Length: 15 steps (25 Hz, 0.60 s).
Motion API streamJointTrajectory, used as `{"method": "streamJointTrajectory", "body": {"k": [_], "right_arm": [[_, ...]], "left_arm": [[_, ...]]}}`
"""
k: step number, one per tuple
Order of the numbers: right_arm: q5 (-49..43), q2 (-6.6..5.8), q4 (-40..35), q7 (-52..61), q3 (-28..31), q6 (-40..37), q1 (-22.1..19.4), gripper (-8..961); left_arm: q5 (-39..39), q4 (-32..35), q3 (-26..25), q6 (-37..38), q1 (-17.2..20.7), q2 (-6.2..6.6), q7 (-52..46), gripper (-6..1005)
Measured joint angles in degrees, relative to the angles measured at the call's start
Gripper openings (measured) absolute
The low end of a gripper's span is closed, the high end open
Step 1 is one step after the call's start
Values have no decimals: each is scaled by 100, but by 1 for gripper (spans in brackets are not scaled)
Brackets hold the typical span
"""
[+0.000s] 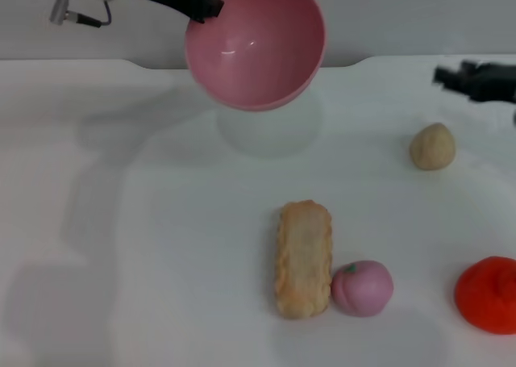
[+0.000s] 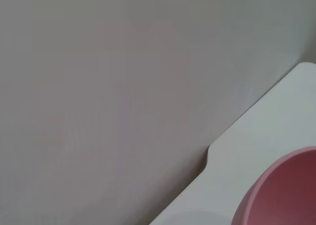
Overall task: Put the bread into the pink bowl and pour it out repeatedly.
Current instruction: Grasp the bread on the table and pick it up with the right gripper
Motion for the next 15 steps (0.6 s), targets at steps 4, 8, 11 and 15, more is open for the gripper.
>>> {"method": "streamJointTrajectory", "body": {"k": [4,8,11,15], "right_arm": [[-1203,-178,33,949,71,-1167,537,540],[-1837,-230,-128,1348,71,-2474,984,540],[-2250,-198,-379,1638,42,-3328,1286,539],[-2780,-72,-797,2038,30,-4186,1553,539]], "left_arm": [[8,7,-4,21,50,-8,39,43],[10,20,-5,12,84,-20,51,43],[11,19,-7,-5,99,-21,68,43],[12,20,-10,-7,121,-31,118,43]]}}
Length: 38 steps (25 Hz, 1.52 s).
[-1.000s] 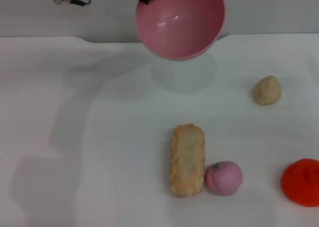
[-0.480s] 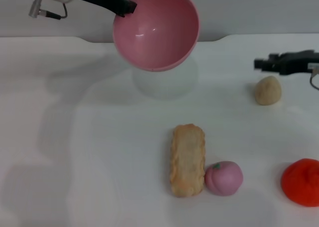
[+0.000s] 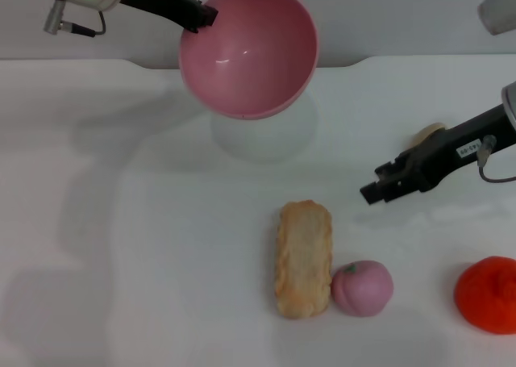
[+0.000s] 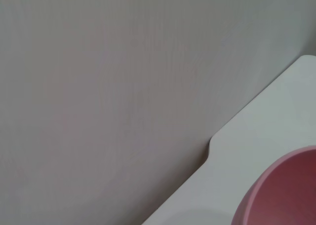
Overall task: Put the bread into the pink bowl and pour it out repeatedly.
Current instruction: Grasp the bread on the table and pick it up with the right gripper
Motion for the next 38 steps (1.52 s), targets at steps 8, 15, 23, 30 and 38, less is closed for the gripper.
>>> {"method": "streamJointTrajectory", "body": {"k": [8,15,23,30,38], "right_arm": [[-426,255,-209,335,-10,-857,367,540],[-1086,772,-199,149,-54,-537,340,539],[-706,859,229,74,-561,83,321,539],[-629,870,302,71,-636,360,258,540],[-655,836,146,241,-532,424,123,539]], "left_arm": [[-12,28,-3,-47,110,-10,4,43],[-48,104,-2,-57,281,-63,116,42],[-50,121,-2,-67,343,-132,248,42],[-52,153,-2,-69,406,-140,285,43],[-15,201,28,-69,461,-135,289,43]]}}
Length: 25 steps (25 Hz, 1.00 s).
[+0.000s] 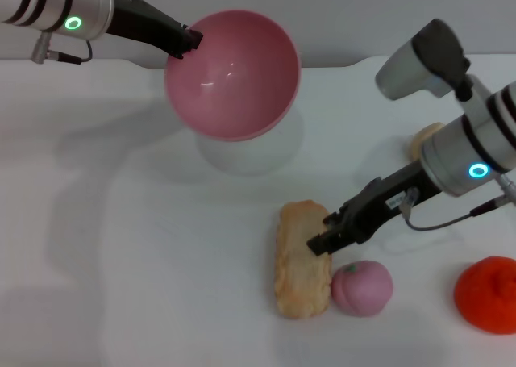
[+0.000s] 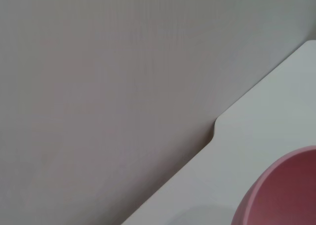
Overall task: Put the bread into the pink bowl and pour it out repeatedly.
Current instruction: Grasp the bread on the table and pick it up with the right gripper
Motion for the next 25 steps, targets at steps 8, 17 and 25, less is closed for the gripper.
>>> {"method": "streamJointTrajectory", "body": {"k": [8,17,25], "right_arm": [[-276,-23,-456,543,256,-29,-196,540],[-321,5,-327,760,203,101,-261,539],[-303,28,-26,772,87,371,-274,539]], "left_arm": [[6,-4,-19,24,29,26,2,44],[7,1,-8,36,76,-5,56,45],[-3,22,26,52,127,-47,83,45]]}}
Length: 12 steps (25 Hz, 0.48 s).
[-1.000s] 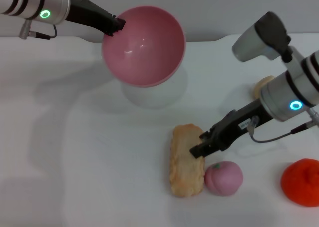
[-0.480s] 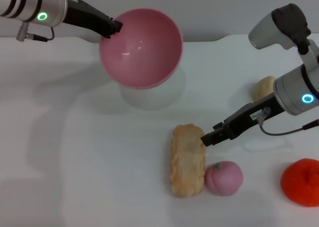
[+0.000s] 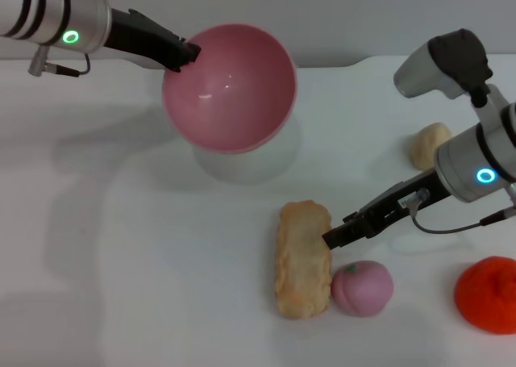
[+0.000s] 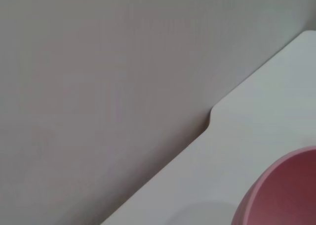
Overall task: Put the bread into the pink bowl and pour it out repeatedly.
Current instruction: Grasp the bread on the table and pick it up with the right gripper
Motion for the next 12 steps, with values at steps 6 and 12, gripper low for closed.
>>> {"method": "streamJointTrajectory", "body": {"k": [6,12], "right_arm": [[156,16,49,40,-242,179,-1,540],[360,18,218,101,-390,371,56,540]], "left_arm": [[10,53,8,54,9,-32,7,46],[10,73,10,144,18,-33,71,46]]}}
